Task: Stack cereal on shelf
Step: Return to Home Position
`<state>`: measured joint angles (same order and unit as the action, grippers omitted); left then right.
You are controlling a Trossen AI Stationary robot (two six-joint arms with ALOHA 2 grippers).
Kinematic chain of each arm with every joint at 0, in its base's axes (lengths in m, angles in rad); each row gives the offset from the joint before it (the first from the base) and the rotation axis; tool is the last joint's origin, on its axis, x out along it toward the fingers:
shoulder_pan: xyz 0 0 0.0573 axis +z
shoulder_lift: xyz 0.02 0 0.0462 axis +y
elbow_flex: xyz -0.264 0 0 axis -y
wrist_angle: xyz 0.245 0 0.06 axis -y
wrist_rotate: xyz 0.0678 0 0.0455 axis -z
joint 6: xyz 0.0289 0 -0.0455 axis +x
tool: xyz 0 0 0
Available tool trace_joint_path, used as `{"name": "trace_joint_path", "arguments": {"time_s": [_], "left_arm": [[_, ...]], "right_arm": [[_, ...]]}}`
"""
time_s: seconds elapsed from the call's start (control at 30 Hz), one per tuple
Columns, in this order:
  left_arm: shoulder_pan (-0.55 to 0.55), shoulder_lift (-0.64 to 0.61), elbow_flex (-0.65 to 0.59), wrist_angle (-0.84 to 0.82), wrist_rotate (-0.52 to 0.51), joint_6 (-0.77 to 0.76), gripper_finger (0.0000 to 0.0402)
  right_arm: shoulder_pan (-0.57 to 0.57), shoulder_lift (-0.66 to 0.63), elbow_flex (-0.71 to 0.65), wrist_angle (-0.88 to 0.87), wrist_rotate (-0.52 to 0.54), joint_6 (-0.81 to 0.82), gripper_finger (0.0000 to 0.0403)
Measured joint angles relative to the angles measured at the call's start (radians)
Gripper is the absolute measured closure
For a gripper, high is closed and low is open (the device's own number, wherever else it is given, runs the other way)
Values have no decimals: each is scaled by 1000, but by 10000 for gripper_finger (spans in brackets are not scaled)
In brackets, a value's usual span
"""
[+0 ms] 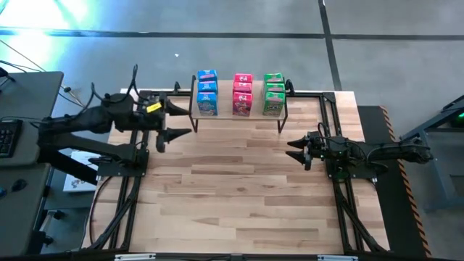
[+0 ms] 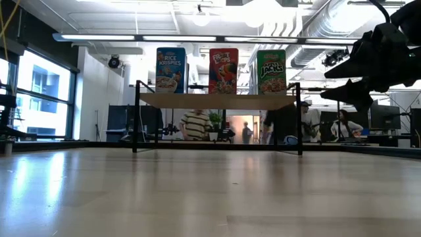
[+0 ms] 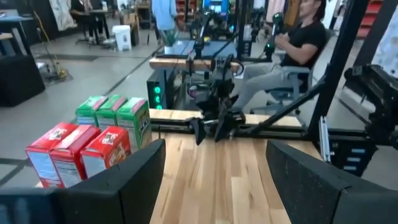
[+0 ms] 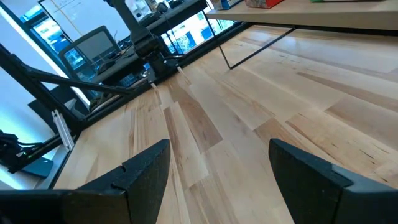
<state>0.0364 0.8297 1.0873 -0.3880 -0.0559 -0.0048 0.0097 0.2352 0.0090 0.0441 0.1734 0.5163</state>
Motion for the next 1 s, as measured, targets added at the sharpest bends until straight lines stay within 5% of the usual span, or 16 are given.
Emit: {"name": "trace_joint_path", "arguments": {"time_s": [0.43, 1.0], "left_arm": [[1, -144, -301, 203, 0, -1, 131], [1, -523, -723, 341, 1, -40, 131]], "right_arm": [[0, 0, 0, 0, 0, 0, 137], [0, 0, 0, 0, 0, 0, 137]]}}
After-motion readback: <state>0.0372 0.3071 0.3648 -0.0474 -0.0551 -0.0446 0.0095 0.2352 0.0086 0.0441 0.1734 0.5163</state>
